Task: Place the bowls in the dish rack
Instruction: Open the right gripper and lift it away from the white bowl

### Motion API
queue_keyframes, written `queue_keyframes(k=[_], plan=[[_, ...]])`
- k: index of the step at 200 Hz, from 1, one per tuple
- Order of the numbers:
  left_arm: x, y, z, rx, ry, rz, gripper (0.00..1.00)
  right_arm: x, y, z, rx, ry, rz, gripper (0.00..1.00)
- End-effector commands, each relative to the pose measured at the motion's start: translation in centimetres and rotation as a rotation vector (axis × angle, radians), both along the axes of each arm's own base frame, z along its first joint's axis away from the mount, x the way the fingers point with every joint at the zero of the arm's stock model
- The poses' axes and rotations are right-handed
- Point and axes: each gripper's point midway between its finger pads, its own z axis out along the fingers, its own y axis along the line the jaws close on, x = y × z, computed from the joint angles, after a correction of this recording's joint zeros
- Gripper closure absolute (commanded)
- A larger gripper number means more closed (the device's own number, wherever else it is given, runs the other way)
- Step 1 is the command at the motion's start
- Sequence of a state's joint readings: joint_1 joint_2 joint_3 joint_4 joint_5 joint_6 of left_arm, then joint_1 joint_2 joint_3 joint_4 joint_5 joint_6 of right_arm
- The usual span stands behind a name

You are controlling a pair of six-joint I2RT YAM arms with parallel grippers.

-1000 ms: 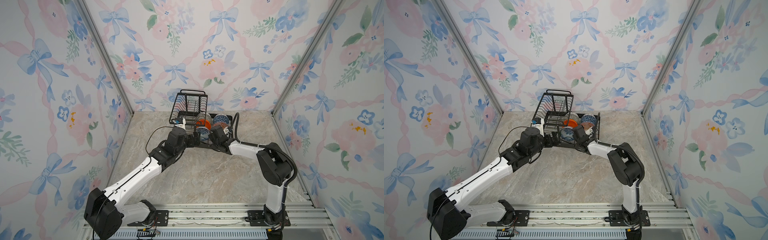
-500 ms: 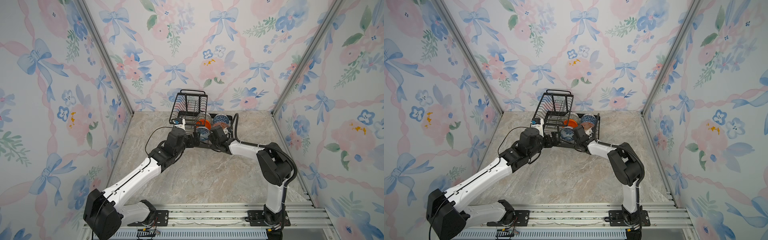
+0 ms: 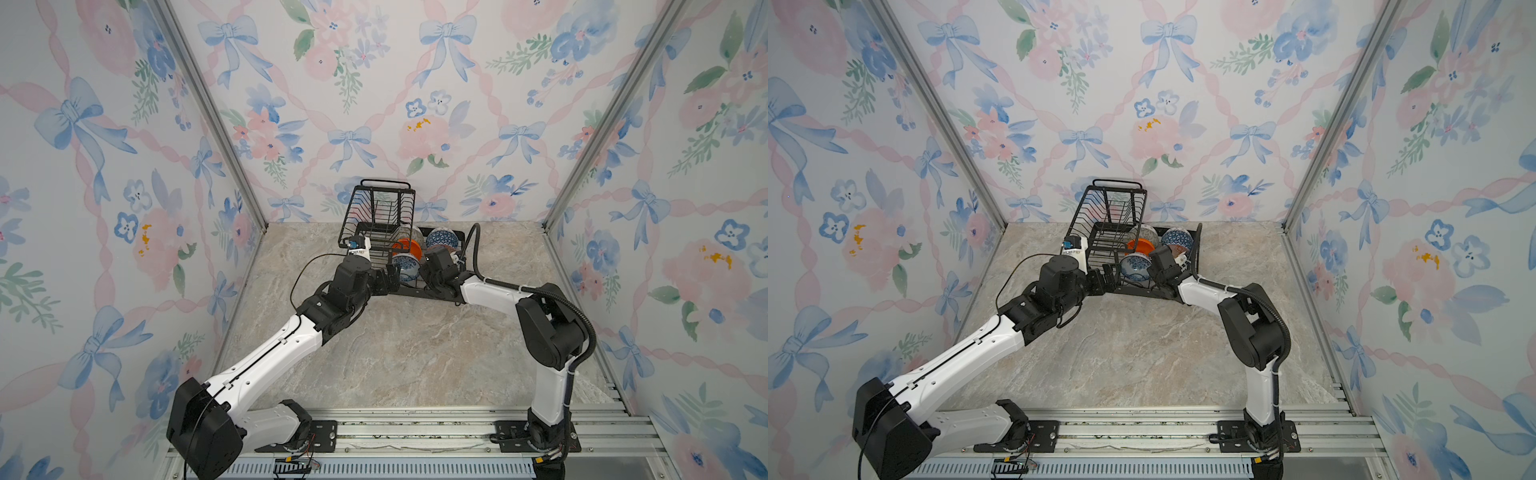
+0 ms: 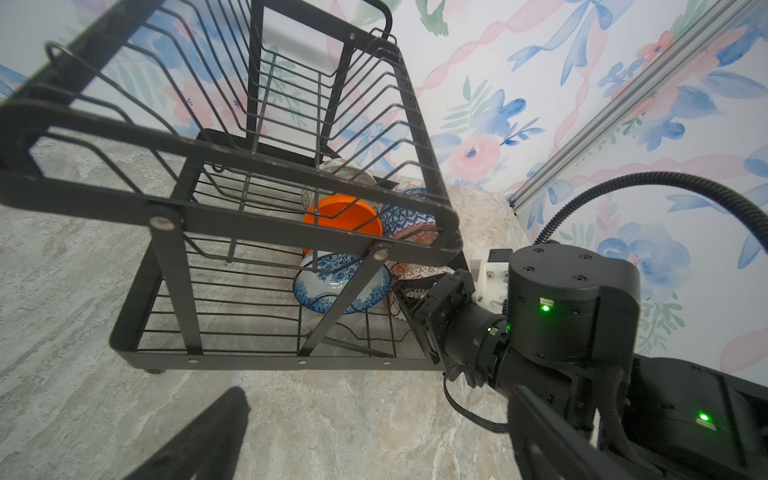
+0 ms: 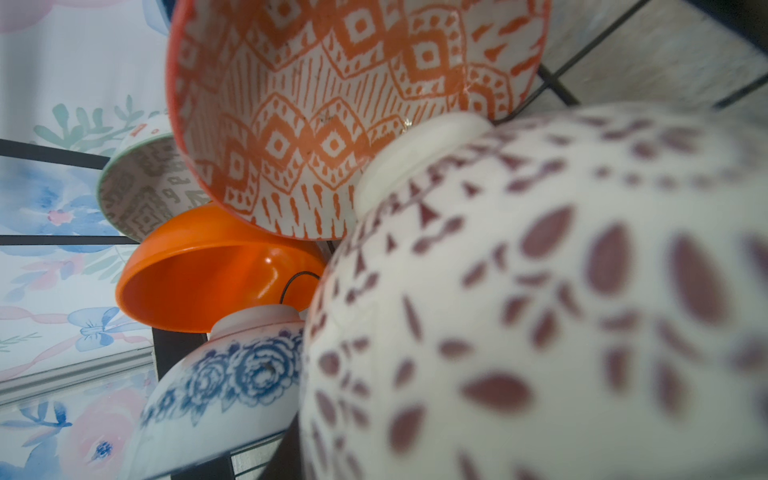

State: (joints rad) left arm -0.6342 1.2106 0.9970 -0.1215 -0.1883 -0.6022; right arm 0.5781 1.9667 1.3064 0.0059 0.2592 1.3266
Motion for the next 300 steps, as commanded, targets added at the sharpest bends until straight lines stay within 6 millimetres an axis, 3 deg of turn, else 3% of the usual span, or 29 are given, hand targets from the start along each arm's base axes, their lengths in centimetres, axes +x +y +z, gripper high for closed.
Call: queue_keyframes(k=[1,78,209,264,300], plan=[[-0.3,0.2,0.6,-0.019,-0.014,-0.006,0.02,0.6,-1.0,-0.3,-0.034,0.022,-0.008,0.67],[-0.1,0.2,0.7,-0.025,-0.013,0.003,0.02,1.2,-1.9,1.8,-0.037,-0.003,0.010,0.57],[0.3,-0.2,0.2,-0.034,0.008,0.009,0.02,2.1,-5.5,5.2,-0.058,-0.021,0.043,0.44],[0.4,0.0,0.3,-0.027,0.000,0.019,0.02,1.6,-5.4,6.6,-0.061,-0.042,0.090,0.37],[0.3,0.2,0.1,-0.027,0.004,0.026,0.02,1.0,-5.2,7.9,-0.071,-0.056,0.122,0.27]])
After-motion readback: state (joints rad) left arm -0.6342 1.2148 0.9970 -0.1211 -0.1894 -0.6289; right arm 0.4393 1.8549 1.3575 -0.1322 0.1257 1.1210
